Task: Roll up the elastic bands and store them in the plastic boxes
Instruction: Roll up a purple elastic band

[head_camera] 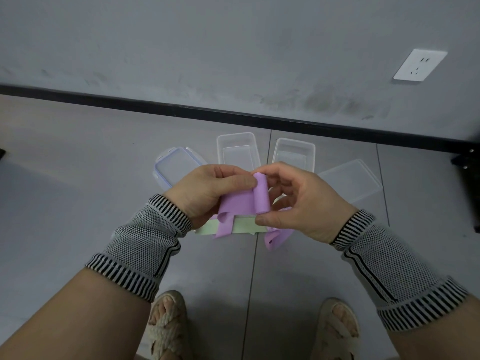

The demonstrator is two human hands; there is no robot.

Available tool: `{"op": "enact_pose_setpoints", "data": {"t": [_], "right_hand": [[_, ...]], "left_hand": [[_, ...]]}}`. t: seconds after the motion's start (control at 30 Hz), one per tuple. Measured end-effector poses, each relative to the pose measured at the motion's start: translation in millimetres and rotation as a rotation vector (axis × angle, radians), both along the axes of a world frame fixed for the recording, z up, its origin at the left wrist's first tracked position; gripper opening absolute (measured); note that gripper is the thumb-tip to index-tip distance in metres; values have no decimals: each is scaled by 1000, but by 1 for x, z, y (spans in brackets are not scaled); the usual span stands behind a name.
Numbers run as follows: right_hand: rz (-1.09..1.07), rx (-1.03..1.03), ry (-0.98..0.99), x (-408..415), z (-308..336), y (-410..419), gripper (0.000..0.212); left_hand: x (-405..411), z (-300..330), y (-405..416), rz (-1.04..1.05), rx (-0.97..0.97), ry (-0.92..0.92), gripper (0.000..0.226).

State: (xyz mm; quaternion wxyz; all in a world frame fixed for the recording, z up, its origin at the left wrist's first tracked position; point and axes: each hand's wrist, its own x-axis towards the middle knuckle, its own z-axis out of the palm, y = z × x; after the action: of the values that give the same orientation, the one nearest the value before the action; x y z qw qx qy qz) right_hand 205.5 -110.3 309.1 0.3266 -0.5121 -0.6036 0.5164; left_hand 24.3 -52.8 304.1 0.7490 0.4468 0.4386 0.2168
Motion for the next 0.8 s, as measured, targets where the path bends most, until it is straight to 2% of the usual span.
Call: {"op": "enact_pose_setpoints", "data": {"t": [0.07, 0.23, 0.4, 0.47, 0.57, 0.63, 0.7, 0.8], "right_hand": [[-49, 12, 6, 1, 1, 0, 58], [-187, 36, 113, 2, 0, 2, 57], [-214, -15, 203, 2, 2, 0, 58], [-193, -22, 203, 2, 1, 1, 57], [-185, 28, 131, 2, 0, 2, 54], [-188, 82, 26, 1, 0, 2, 56], [-158, 134, -99, 0, -2, 2, 58], [-131, 194, -198, -2, -5, 0, 59]], "left_hand": [[-3, 1, 2, 36, -32, -27, 15], [-7, 4, 3, 32, -15, 40, 22], [-4, 4, 3, 81, -66, 2, 23], [-2, 5, 2, 100, -69, 66, 26], [6, 1, 0, 269, 210, 361, 15], [10, 4, -2, 398, 290, 340, 7], [14, 9, -6, 316, 161, 223, 10], [15, 11, -11, 46, 9, 136, 21]]}}
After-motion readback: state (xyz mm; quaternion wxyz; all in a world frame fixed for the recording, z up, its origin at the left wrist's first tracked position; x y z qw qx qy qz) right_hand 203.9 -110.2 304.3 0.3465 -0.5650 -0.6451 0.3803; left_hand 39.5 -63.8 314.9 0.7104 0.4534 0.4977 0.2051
